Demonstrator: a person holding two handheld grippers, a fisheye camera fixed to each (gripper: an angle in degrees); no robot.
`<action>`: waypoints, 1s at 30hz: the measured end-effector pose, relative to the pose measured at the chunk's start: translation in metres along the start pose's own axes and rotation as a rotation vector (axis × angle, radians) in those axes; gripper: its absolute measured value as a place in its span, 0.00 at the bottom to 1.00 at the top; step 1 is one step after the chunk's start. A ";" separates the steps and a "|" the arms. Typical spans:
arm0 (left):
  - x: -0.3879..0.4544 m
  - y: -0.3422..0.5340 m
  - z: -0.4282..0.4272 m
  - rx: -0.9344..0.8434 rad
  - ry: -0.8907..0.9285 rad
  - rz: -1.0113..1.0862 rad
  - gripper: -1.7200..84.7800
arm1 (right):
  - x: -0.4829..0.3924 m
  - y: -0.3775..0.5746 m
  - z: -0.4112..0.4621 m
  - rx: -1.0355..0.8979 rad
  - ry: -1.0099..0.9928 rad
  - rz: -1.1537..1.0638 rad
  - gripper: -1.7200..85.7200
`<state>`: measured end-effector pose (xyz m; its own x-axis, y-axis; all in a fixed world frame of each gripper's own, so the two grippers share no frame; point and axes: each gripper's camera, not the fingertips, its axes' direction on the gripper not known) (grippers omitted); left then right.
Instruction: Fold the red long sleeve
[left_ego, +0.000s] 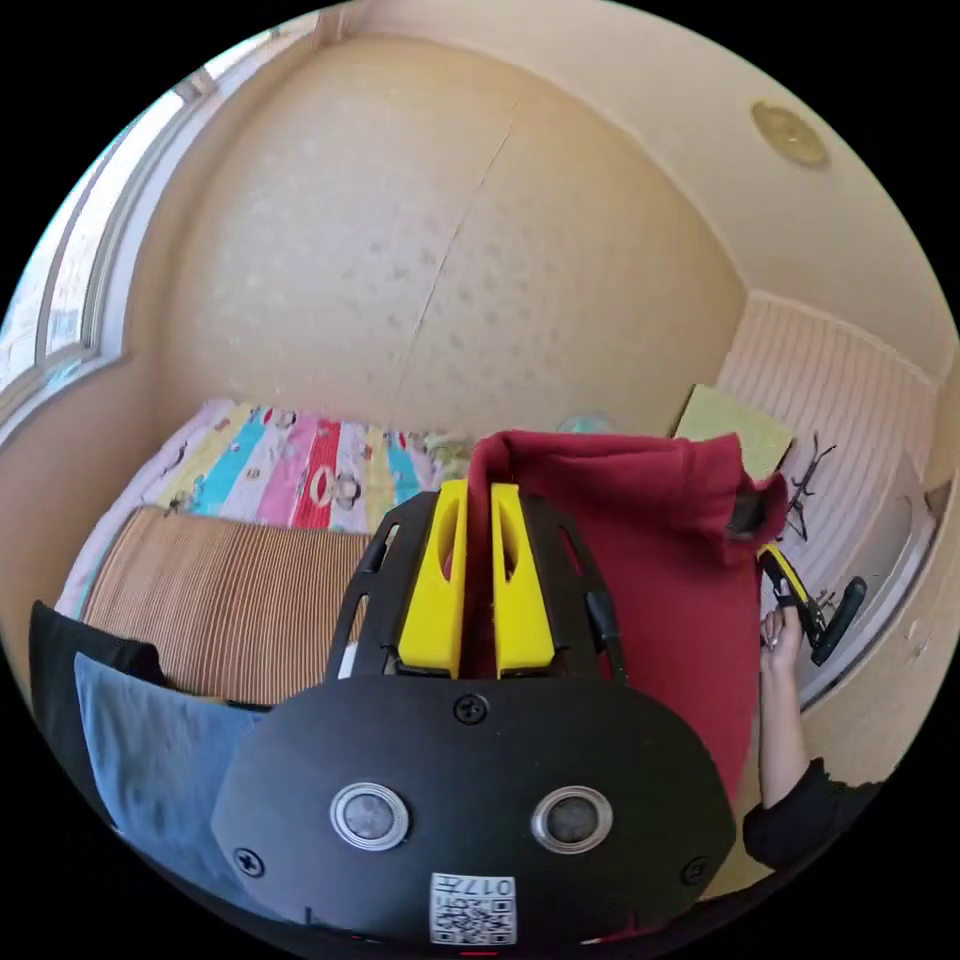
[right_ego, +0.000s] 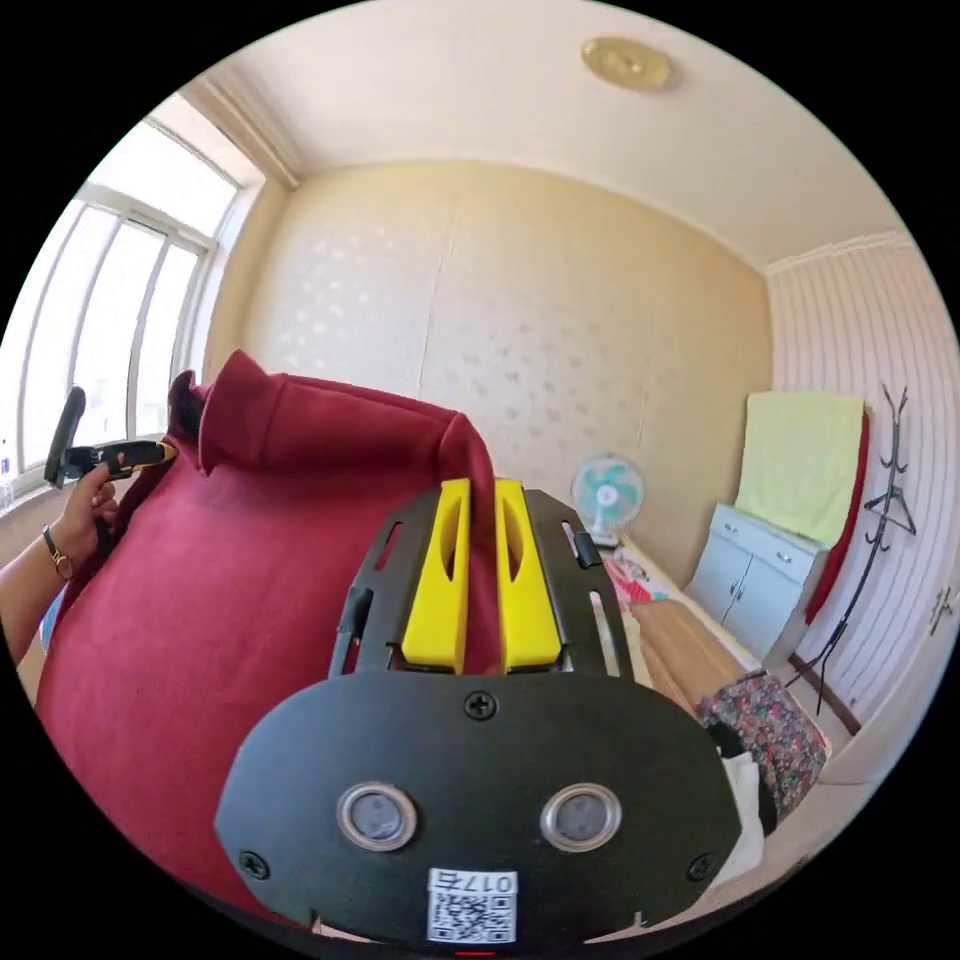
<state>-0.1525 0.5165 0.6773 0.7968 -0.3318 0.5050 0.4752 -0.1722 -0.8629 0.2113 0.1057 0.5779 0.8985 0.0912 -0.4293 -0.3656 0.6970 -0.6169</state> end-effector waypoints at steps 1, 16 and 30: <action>-0.005 0.007 0.012 -0.026 0.008 -0.003 0.07 | -0.001 0.015 0.025 -0.057 -0.056 0.017 0.05; 0.039 0.350 0.152 -0.632 -0.142 0.324 0.07 | -0.107 0.300 0.151 -0.753 -0.412 -0.067 0.04; 0.078 0.430 0.023 -0.665 0.207 0.220 0.01 | -0.023 0.275 0.063 -0.683 -0.189 0.063 0.05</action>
<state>0.1227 0.4380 0.3463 0.7298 -0.5808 0.3606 -0.0676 -0.5862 -0.8074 0.1057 0.3399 0.4599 0.8748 0.2820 -0.3939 -0.4330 0.0907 -0.8968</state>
